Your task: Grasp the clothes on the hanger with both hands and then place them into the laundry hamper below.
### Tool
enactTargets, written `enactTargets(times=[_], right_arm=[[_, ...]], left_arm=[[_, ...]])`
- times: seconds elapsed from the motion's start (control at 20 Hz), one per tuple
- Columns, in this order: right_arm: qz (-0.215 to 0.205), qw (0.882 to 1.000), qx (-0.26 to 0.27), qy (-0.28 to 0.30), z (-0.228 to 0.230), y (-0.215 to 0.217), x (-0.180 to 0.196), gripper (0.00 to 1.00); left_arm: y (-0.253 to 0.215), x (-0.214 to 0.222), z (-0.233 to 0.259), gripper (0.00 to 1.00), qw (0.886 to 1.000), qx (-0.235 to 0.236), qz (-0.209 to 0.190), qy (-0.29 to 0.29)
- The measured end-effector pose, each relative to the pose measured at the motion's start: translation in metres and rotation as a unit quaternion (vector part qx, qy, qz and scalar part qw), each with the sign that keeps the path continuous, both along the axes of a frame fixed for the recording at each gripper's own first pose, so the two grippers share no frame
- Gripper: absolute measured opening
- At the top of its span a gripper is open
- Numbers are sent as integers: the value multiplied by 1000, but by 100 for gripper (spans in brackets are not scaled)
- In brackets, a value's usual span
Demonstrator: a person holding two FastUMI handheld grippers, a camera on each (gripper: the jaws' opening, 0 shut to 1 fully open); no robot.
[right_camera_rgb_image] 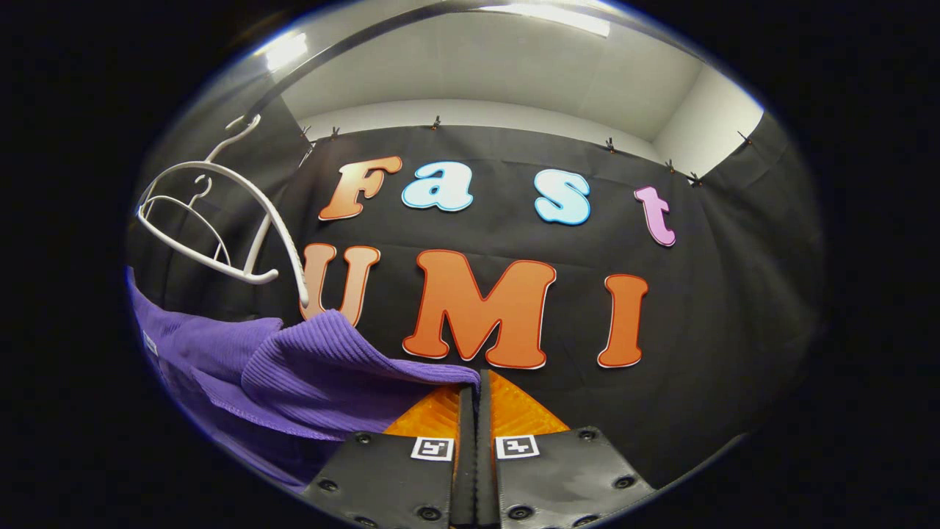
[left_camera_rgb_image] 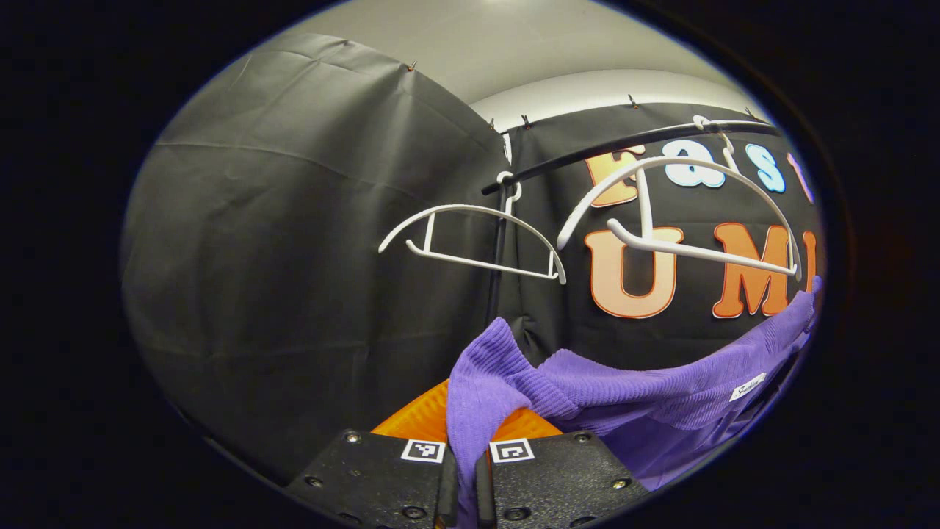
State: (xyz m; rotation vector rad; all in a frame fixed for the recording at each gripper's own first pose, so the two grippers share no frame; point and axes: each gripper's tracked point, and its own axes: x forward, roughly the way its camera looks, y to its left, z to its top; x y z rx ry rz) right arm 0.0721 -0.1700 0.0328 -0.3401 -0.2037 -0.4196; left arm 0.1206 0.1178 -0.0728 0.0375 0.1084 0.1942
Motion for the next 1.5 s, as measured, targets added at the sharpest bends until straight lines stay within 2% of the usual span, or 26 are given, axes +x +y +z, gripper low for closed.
enactTargets(times=[0.05,0.25,0.4,0.6,0.8,0.85,0.9,1.1,1.25,1.35,1.45,1.5], right_arm=[[2,1000,-2,0,1,2,-2,7],[1,1000,7,11,-3,3,-12,7],[15,999,21,26,-17,14,-19,8],[69,995,4,69,-44,53,-25,8],[121,986,27,115,-85,98,-27,8],[128,983,40,122,-94,106,-27,3],[137,980,58,133,-107,116,-27,8],[153,962,126,186,-155,139,-36,8],[178,943,167,227,-191,161,-43,8],[176,929,191,265,-219,171,-49,8],[169,910,218,309,-254,174,-62,8],[172,900,234,325,-267,179,-66,8]], left_arm=[[0,-1,-1,10,1000,2,-2,1],[-5,-15,-3,11,1000,5,-12,5],[-15,-28,-9,10,999,11,-29,14],[-48,-43,-26,10,996,9,-77,39],[-95,-52,-56,8,988,-15,-133,76],[-107,-55,-64,10,985,-31,-147,89],[-118,-59,-72,10,980,-47,-161,103],[-154,-73,-98,12,963,-92,-206,150],[-183,-98,-129,10,939,-136,-237,209],[-197,-113,-152,11,928,-136,-251,241],[-205,-122,-169,8,922,-113,-259,264],[-205,-128,-179,10,918,-101,-262,281]])
